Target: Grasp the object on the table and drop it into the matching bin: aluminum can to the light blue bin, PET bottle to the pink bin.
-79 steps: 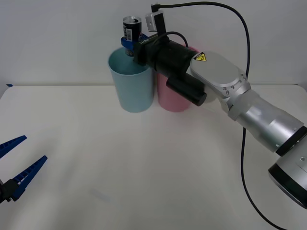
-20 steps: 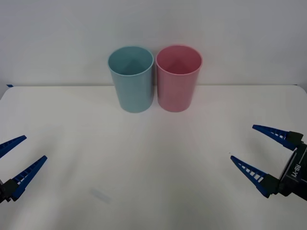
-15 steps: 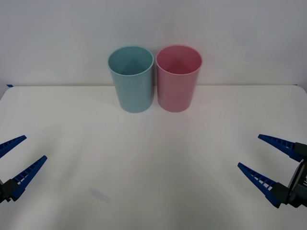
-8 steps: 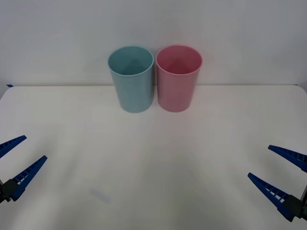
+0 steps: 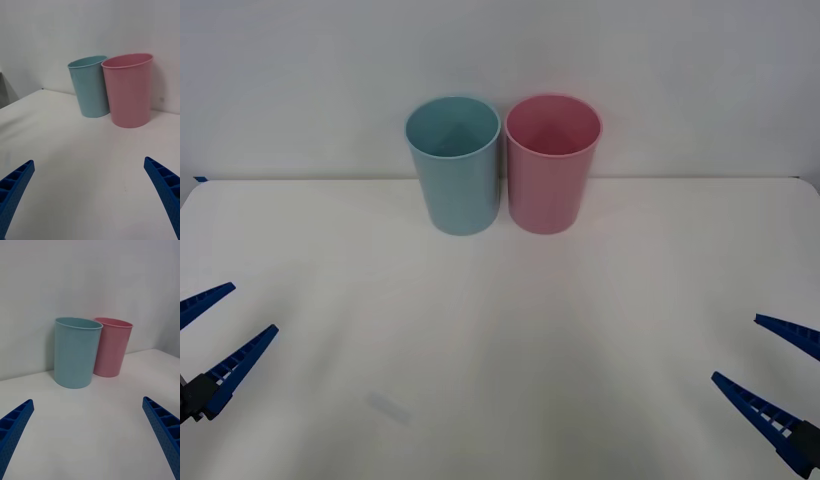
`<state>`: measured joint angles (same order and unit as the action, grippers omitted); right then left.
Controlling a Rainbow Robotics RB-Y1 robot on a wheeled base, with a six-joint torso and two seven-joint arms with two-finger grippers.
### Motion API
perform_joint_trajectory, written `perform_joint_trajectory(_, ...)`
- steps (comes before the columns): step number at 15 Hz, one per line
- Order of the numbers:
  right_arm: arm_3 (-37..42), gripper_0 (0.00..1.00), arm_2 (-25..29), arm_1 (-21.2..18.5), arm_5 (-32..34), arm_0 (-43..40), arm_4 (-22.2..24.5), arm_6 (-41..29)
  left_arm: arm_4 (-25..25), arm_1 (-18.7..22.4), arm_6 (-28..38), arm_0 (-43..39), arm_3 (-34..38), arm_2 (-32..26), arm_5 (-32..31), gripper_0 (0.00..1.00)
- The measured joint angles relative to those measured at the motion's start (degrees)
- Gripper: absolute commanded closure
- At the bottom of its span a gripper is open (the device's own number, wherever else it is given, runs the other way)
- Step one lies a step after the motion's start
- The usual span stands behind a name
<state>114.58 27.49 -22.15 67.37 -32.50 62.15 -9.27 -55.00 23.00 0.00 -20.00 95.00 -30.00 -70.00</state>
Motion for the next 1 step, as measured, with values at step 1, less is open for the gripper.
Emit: perform_joint_trajectory(1,-0.04,0.00,0.02,0.00,-0.01,-0.01,0.00,0.03,0.00,0.00,0.00,0.00,0.00,0.00,0.00,0.00)
